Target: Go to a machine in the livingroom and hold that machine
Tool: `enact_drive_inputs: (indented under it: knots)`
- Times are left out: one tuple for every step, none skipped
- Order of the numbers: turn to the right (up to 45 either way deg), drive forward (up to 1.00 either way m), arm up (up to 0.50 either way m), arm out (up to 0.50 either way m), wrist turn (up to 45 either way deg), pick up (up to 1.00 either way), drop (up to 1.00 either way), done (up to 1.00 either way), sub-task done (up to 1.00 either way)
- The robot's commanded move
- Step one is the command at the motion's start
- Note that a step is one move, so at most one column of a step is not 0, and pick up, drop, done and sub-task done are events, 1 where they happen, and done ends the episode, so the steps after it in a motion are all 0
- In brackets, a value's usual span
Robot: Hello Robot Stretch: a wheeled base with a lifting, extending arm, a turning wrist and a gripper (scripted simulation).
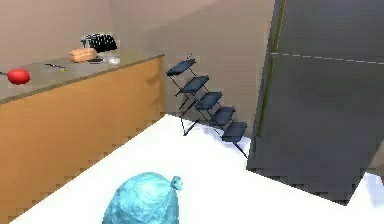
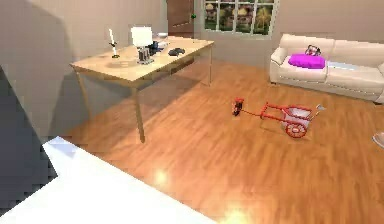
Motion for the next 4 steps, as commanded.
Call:
enact_drive_inputs:
  knots:
    - [45.0,0.0,0.0,0.0,0.0,0.0,0.0,0.0,0.0]
    - [45.0,0.0,0.0,0.0,0.0,0.0,0.0,0.0,0.0]
    - [42.0,0.0,0.0,0.0,0.0,0.0,0.0,0.0,0.0]
    - [0.0,1.0,0.0,0.0,0.0,0.0,0.0,0.0,0.0]
